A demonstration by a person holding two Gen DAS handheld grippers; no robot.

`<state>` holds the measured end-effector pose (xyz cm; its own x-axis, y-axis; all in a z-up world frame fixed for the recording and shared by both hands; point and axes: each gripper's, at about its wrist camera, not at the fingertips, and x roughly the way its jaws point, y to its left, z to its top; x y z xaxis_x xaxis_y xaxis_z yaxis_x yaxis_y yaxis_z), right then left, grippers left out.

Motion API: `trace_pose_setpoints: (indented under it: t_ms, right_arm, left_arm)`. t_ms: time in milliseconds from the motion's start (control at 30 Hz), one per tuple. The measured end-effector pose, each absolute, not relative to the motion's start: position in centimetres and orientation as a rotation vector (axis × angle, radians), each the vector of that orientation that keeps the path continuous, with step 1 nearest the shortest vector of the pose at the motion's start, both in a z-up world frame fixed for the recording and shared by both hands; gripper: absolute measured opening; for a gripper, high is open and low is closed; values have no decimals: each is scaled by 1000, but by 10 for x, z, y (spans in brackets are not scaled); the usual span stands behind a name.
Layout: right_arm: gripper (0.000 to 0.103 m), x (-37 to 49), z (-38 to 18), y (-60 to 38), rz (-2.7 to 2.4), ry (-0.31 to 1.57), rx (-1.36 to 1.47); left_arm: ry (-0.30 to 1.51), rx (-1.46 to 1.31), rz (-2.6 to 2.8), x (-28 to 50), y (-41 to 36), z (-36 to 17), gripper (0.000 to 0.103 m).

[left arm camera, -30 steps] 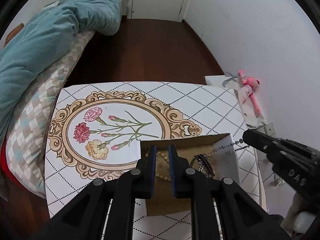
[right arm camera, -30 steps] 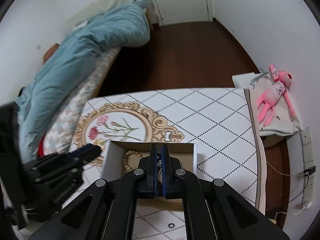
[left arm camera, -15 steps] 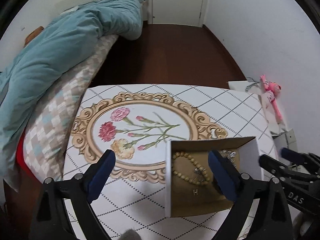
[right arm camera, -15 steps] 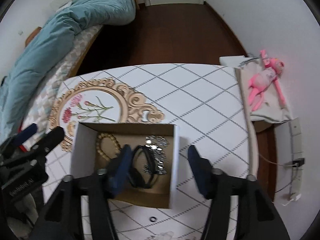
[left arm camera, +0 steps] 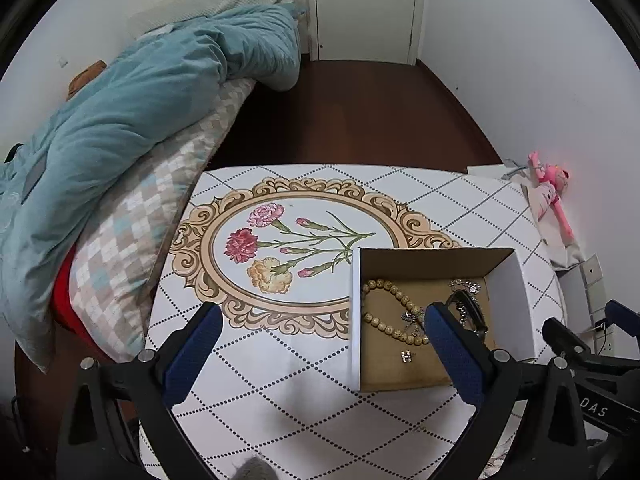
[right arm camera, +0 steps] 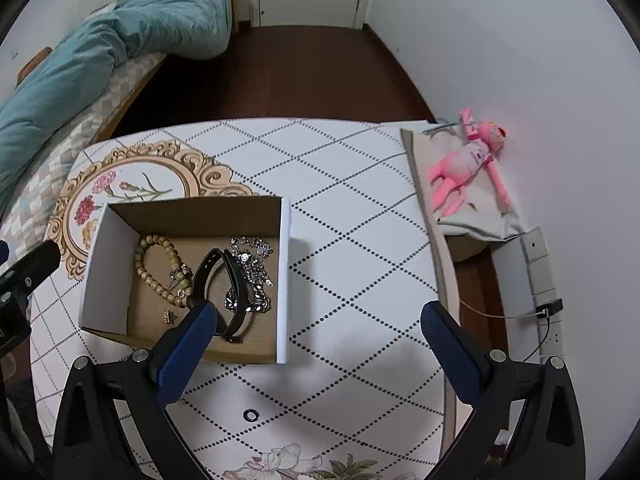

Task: Organize jewelry
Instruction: 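Move both grippers back toward the remaining charm and black ring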

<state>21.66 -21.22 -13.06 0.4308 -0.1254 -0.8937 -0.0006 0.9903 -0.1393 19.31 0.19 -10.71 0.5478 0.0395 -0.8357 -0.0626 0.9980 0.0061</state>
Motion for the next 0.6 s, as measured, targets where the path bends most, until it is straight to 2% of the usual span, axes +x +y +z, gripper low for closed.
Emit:
trace_pose_setpoints:
  t_ms: [600]
  right_arm:
    - [103, 156, -31, -205, -80, 896, -91]
  left_arm:
    - [850, -58, 18, 138, -4, -39, 103]
